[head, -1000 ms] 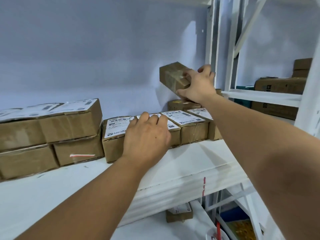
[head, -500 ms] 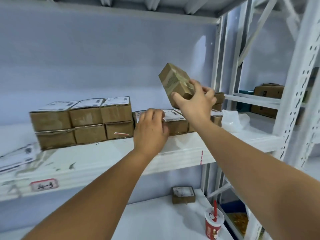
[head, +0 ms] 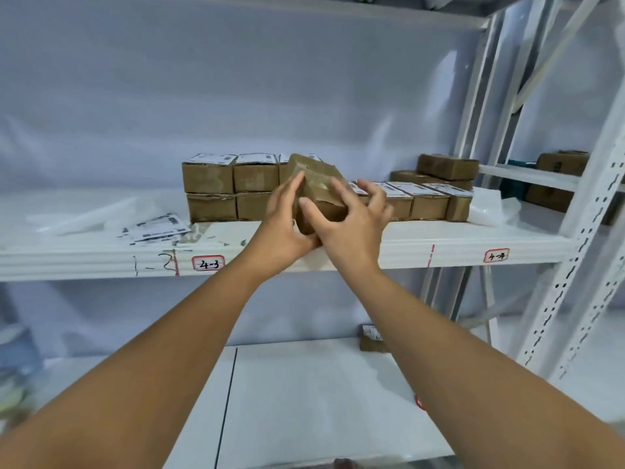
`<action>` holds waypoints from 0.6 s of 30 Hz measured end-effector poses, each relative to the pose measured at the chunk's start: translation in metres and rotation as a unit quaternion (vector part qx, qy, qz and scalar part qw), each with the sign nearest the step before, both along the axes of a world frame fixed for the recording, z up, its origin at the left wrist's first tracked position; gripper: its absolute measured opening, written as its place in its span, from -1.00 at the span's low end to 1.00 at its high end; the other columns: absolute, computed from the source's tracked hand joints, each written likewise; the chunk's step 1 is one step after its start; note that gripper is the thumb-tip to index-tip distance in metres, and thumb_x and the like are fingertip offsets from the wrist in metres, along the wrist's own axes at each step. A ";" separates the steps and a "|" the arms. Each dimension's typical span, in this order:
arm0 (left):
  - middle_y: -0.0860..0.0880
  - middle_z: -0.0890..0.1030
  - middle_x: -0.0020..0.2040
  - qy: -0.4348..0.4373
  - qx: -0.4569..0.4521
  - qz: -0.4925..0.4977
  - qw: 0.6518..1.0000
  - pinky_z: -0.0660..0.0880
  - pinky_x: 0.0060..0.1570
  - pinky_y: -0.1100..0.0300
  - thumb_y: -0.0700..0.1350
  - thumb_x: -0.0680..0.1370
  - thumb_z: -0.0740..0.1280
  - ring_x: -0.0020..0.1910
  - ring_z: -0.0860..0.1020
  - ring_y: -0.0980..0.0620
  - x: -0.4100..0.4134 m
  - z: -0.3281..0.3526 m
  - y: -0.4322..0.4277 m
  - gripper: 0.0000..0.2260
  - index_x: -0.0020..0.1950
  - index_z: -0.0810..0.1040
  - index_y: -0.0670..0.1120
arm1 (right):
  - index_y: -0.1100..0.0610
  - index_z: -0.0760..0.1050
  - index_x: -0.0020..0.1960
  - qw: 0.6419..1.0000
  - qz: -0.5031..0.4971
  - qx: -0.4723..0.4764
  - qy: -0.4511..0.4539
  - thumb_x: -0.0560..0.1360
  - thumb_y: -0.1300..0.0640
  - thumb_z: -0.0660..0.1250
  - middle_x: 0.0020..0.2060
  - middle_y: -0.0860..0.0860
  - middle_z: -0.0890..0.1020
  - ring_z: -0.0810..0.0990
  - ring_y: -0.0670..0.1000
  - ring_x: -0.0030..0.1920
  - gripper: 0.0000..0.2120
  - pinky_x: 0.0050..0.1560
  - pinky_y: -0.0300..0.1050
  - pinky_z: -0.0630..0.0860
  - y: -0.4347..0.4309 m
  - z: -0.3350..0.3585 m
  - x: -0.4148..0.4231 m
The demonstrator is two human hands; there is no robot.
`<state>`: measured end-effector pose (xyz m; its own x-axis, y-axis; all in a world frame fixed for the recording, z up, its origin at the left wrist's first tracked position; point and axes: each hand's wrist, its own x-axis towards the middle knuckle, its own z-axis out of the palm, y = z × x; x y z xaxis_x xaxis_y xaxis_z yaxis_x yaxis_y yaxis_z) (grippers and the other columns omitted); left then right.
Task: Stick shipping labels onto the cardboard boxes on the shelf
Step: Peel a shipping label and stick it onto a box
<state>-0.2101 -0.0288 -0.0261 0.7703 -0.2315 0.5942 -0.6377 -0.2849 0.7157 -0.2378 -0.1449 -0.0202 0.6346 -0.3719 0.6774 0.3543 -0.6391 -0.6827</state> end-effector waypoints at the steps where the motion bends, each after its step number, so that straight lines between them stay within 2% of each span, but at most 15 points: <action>1: -0.02 0.15 0.48 0.008 -0.011 0.005 1.000 0.31 0.38 0.02 -0.18 0.37 0.51 0.43 0.28 0.04 -0.004 0.000 0.005 -0.15 0.52 0.10 0.07 | -0.09 0.56 0.22 1.000 0.021 0.002 -0.009 0.35 -0.24 0.43 0.30 -0.02 0.32 0.19 0.05 0.32 -0.51 0.37 -0.19 0.19 0.005 -0.001 -0.003; 3: -0.01 0.22 0.47 0.011 -0.022 0.025 0.999 0.29 0.39 0.06 -0.11 0.40 0.50 0.42 0.27 0.07 -0.012 -0.002 0.016 -0.18 0.52 0.09 0.07 | -0.04 0.60 0.17 0.997 0.077 0.012 -0.014 0.41 -0.15 0.42 0.24 -0.03 0.35 0.21 -0.02 0.30 -0.62 0.33 -0.31 0.15 0.012 -0.002 -0.010; 6: 0.01 0.22 0.47 0.012 -0.004 0.059 0.998 0.23 0.35 0.22 0.02 0.48 0.40 0.44 0.22 0.10 -0.023 -0.004 0.028 -0.28 0.53 0.07 0.09 | -0.03 0.62 0.09 0.992 0.124 0.030 -0.009 0.44 -0.10 0.41 0.17 -0.06 0.41 0.27 -0.09 0.28 -0.73 0.21 -0.51 0.13 0.018 -0.002 -0.012; 7: 0.01 0.21 0.48 0.015 0.011 0.070 0.997 0.22 0.34 0.22 0.07 0.49 0.37 0.45 0.20 0.10 -0.024 -0.005 0.032 -0.30 0.53 0.07 0.08 | -0.04 0.62 0.06 0.990 0.135 0.039 -0.003 0.44 -0.10 0.41 0.16 -0.06 0.44 0.31 -0.08 0.28 -0.76 0.25 -0.47 0.17 0.019 -0.003 -0.011; 10: -0.03 0.27 0.47 0.036 0.054 0.097 0.993 0.26 0.36 0.14 0.11 0.52 0.32 0.43 0.26 0.05 -0.023 -0.011 0.040 -0.35 0.52 0.12 0.02 | -0.04 0.63 0.02 0.988 0.147 0.012 0.036 0.45 -0.12 0.38 0.11 -0.03 0.54 0.41 -0.01 0.25 -0.78 0.33 -0.10 0.33 0.018 -0.009 -0.003; 11: -0.03 0.33 0.44 0.043 0.063 0.105 0.992 0.30 0.33 0.12 0.10 0.52 0.32 0.41 0.31 0.04 -0.023 -0.013 0.042 -0.38 0.51 0.16 0.01 | -0.01 0.63 0.04 0.988 0.146 -0.010 0.051 0.46 -0.10 0.38 0.11 -0.02 0.55 0.43 -0.01 0.24 -0.77 0.32 -0.12 0.33 0.016 -0.011 -0.001; 13: -0.01 0.43 0.38 0.056 0.074 0.133 0.987 0.36 0.21 0.17 0.10 0.53 0.31 0.31 0.42 0.02 -0.023 -0.016 0.044 -0.44 0.48 0.22 0.03 | 0.06 0.62 0.09 0.986 0.147 -0.035 0.063 0.48 -0.04 0.38 0.13 -0.02 0.55 0.45 -0.04 0.20 -0.75 0.21 -0.34 0.29 0.014 -0.014 0.001; 15: -0.02 0.51 0.30 0.068 0.074 0.167 0.981 0.34 0.02 0.22 0.09 0.56 0.27 0.18 0.49 0.02 -0.022 -0.017 0.045 -0.51 0.46 0.26 0.03 | 0.10 0.58 0.16 0.986 0.150 -0.044 0.066 0.48 -0.02 0.39 0.14 -0.03 0.53 0.45 -0.11 0.13 -0.70 0.01 -0.56 0.24 0.011 -0.015 0.003; 16: -0.03 0.53 0.26 0.072 0.068 0.182 0.978 0.33 -0.03 0.23 0.09 0.57 0.25 0.14 0.51 0.01 -0.021 -0.017 0.046 -0.53 0.45 0.28 0.03 | 0.09 0.55 0.21 0.984 0.154 -0.044 0.073 0.48 -0.03 0.39 0.14 -0.05 0.51 0.44 -0.14 0.10 -0.66 -0.05 -0.58 0.24 0.009 -0.016 0.004; 18: -0.02 0.56 0.23 0.078 0.051 0.196 0.976 0.36 -0.02 0.20 0.12 0.56 0.23 0.15 0.52 -0.01 -0.018 -0.018 0.047 -0.56 0.42 0.31 0.04 | 0.04 0.49 0.29 0.981 0.169 -0.038 0.091 0.49 -0.08 0.37 0.16 -0.09 0.51 0.45 -0.14 0.11 -0.58 -0.03 -0.47 0.30 0.006 -0.016 0.008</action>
<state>-0.2277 0.0179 -0.0441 0.8909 0.0480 0.4516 -0.3503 -0.5602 0.7506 -0.2297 -0.1391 -0.0360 0.8254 -0.0723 0.5599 0.4320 -0.5575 -0.7089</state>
